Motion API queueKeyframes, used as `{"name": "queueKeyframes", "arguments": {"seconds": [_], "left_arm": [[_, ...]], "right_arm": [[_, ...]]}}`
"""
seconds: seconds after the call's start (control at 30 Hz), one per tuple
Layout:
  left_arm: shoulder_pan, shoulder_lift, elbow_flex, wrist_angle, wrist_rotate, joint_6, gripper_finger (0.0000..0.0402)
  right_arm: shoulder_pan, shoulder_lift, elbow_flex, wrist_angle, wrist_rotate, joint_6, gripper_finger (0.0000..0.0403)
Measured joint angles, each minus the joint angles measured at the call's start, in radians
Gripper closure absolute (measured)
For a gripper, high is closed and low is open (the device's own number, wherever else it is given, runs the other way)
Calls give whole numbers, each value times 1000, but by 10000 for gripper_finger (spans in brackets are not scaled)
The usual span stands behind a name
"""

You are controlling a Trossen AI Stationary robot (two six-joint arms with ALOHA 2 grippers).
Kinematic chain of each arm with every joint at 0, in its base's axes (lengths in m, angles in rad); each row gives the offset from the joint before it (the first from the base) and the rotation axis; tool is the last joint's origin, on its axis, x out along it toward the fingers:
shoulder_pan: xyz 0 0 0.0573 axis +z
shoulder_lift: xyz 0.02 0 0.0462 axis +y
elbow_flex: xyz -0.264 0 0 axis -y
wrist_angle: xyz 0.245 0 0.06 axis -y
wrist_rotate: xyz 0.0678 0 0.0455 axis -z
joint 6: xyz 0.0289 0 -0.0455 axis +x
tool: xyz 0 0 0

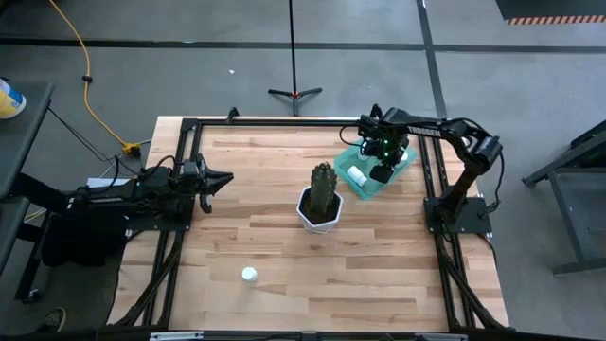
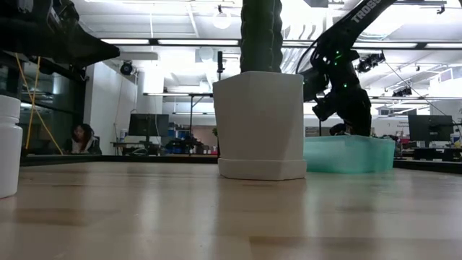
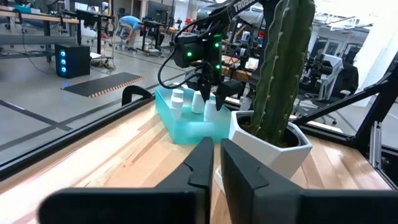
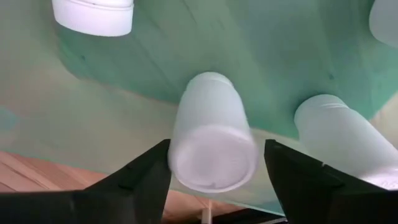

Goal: Pick and place pill bottles into a basket
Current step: Put the white medicine bottle into the blue bin

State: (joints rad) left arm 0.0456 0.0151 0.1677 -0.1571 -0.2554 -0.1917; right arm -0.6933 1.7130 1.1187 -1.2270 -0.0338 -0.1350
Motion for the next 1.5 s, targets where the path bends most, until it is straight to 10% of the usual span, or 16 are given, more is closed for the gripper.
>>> {"name": "queueKeyframes", "arguments": {"seconds": [0.33, 0.6, 1.0, 1.5], "left_arm": [[0, 0, 0, -28, 5, -16, 370], [0, 0, 0, -27, 5, -75, 313], [0, 0, 0, -25, 6, -75, 377], [0, 0, 0, -26, 10, -76, 308]], "right_arm": [[-2, -67, 0, 0, -9, 24, 190], [18, -378, 0, 136, -59, 19, 247], [295, -762, -20, 598, -93, 96, 304], [624, -1126, -757, 1462, 3, 240, 372]]}}
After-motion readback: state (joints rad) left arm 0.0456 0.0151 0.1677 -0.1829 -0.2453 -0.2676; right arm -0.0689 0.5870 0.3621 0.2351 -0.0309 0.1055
